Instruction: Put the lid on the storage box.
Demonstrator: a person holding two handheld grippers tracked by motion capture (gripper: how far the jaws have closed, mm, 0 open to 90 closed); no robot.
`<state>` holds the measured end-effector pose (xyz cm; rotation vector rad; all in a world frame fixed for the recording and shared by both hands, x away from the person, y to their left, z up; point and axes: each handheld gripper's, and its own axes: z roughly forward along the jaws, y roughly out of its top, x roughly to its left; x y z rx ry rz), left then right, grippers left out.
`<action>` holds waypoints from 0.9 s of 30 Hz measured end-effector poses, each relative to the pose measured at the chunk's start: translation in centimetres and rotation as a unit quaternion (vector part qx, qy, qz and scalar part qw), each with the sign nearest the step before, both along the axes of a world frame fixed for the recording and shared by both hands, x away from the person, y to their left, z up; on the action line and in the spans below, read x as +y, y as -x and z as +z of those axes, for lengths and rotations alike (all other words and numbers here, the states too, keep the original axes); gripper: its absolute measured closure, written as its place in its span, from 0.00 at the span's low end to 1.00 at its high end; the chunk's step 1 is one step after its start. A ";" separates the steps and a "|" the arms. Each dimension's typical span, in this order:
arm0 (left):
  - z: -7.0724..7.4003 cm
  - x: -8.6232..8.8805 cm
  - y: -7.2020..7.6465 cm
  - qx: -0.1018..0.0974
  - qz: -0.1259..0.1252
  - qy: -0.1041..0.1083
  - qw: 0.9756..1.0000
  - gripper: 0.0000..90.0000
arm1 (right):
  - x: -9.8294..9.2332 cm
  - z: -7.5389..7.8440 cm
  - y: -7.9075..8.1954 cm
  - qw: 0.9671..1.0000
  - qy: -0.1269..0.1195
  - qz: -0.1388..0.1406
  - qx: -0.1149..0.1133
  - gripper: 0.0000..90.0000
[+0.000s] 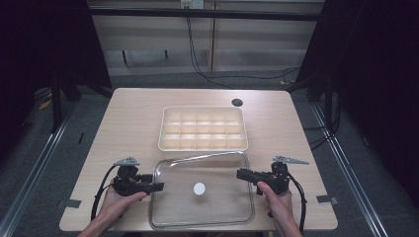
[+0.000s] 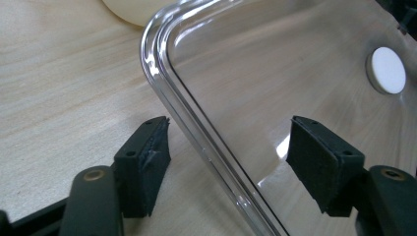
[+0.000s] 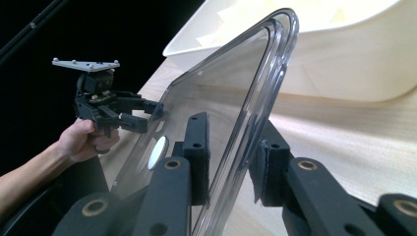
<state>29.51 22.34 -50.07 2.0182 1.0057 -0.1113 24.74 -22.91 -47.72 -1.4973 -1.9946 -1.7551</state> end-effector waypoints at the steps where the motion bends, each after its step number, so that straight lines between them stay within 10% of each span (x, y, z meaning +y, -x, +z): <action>1: 0.0 0.0 0.0 0.000 -0.001 -0.003 1.000 0.34 | 0.0 0.1 0.0 1.000 0.000 0.001 -0.001 0.81; 27: 1.4 0.7 0.1 0.001 -0.009 0.050 0.999 0.57 | 0.0 -0.6 -0.5 0.999 0.032 -0.006 0.035 0.75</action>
